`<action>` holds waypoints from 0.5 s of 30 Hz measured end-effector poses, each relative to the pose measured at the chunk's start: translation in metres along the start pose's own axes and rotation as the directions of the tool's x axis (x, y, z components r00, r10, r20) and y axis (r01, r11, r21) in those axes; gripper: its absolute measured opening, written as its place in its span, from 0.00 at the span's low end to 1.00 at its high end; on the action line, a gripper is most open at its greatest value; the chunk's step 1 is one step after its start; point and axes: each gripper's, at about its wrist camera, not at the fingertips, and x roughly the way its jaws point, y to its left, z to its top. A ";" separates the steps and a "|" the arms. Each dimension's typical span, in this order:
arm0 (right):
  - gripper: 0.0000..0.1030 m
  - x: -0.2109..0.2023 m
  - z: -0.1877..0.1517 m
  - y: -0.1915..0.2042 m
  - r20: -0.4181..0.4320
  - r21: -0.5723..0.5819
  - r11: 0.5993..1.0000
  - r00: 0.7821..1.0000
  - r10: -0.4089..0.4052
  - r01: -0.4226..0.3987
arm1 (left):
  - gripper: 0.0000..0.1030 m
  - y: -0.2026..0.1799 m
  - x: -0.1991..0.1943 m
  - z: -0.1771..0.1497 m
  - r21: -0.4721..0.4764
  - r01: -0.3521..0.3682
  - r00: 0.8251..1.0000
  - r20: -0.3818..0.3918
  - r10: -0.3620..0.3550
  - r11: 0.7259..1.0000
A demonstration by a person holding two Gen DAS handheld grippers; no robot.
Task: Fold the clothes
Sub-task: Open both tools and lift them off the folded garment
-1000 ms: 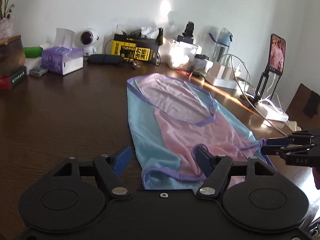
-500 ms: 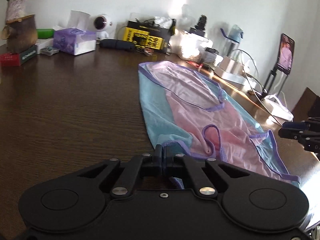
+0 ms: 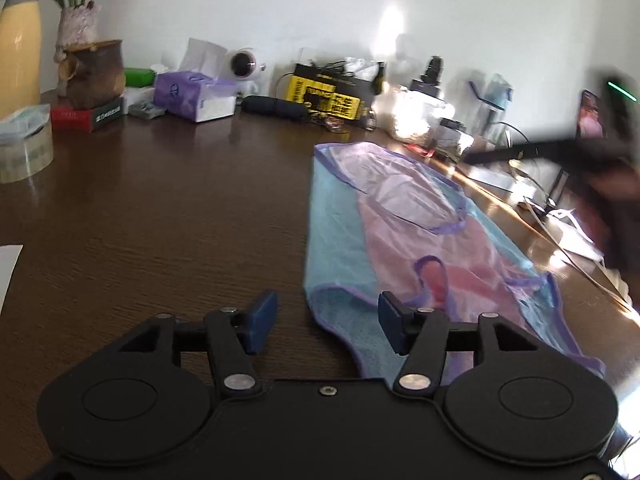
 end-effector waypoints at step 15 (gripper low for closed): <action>0.04 0.177 0.075 0.032 -0.188 -0.053 0.990 0.975 0.116 -0.128 | 0.09 -0.012 -0.008 -0.027 0.064 0.052 0.996 -0.074 -0.047 0.997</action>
